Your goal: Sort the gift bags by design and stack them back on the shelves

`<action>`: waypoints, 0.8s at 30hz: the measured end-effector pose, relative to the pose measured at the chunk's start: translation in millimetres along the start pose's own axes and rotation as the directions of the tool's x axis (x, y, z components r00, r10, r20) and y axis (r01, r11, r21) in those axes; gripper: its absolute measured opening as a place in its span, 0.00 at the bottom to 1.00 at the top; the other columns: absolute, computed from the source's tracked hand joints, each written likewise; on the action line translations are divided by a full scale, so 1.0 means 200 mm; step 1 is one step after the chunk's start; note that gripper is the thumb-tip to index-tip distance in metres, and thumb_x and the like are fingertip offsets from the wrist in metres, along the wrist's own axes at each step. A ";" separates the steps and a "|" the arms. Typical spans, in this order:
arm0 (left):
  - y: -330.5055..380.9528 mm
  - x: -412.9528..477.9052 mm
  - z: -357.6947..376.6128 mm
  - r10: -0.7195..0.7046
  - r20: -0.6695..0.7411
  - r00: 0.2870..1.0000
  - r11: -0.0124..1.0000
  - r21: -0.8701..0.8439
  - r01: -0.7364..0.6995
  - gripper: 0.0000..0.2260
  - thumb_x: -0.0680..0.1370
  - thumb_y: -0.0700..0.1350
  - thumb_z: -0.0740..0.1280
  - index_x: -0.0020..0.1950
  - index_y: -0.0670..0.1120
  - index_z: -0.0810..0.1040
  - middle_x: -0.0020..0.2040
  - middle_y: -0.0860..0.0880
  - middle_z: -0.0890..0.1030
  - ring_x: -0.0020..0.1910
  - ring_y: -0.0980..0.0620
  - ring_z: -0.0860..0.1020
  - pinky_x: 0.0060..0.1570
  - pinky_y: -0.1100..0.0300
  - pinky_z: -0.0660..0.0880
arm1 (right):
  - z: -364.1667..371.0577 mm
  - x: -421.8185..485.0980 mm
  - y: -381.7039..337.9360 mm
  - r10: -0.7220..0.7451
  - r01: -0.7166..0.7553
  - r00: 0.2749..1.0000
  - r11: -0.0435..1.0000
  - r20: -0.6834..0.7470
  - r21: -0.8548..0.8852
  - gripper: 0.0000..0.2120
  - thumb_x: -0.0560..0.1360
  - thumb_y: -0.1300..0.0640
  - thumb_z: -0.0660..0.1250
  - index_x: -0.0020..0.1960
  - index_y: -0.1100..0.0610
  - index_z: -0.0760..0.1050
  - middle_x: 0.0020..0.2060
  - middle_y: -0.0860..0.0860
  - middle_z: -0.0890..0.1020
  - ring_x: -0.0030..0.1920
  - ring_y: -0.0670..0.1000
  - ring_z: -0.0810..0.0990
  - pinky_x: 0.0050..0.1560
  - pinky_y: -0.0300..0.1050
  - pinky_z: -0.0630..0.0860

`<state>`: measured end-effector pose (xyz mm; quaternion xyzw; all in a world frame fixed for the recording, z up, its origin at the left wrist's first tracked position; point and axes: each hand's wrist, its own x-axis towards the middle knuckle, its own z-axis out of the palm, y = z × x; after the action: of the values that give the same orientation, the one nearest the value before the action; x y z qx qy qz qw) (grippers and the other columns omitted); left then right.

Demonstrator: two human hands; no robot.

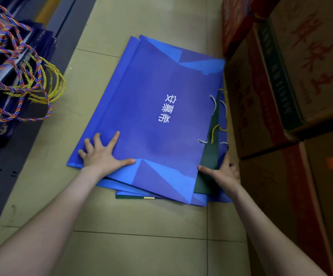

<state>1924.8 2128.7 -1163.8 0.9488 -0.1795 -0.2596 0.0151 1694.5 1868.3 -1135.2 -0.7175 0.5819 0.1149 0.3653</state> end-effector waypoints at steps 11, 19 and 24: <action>-0.24 0.08 -0.09 -0.169 -0.034 0.985 0.979 -0.118 0.164 0.52 0.57 0.81 0.57 0.76 0.64 0.44 0.75 0.39 0.52 0.73 0.37 0.53 0.69 0.40 0.55 | 0.12 -0.08 -0.10 -0.083 0.053 0.981 0.985 0.178 0.165 0.64 0.49 0.25 0.69 0.75 0.36 0.38 0.77 0.52 0.43 0.77 0.54 0.45 0.76 0.54 0.49; -0.23 0.04 -0.08 -0.108 -0.016 0.994 0.993 -0.046 0.107 0.49 0.59 0.81 0.57 0.75 0.66 0.42 0.77 0.40 0.40 0.75 0.36 0.39 0.70 0.35 0.41 | 0.24 -0.05 -0.25 -0.285 0.283 0.958 0.941 0.012 -0.188 0.55 0.68 0.41 0.73 0.77 0.46 0.35 0.77 0.57 0.40 0.77 0.56 0.38 0.74 0.60 0.45; -0.30 0.06 -0.11 -0.125 -0.070 0.990 0.988 -0.097 0.118 0.47 0.62 0.78 0.59 0.75 0.66 0.44 0.76 0.39 0.49 0.74 0.39 0.52 0.70 0.44 0.53 | 0.33 -0.05 -0.31 -0.330 0.344 0.938 0.924 0.110 -0.166 0.53 0.70 0.45 0.72 0.77 0.47 0.35 0.78 0.51 0.48 0.77 0.57 0.42 0.74 0.59 0.45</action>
<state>1966.2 2178.7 -1158.1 0.9655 -0.1084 -0.2316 0.0498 1765.8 1922.6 -1150.9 -0.8321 0.4217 0.1319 0.3353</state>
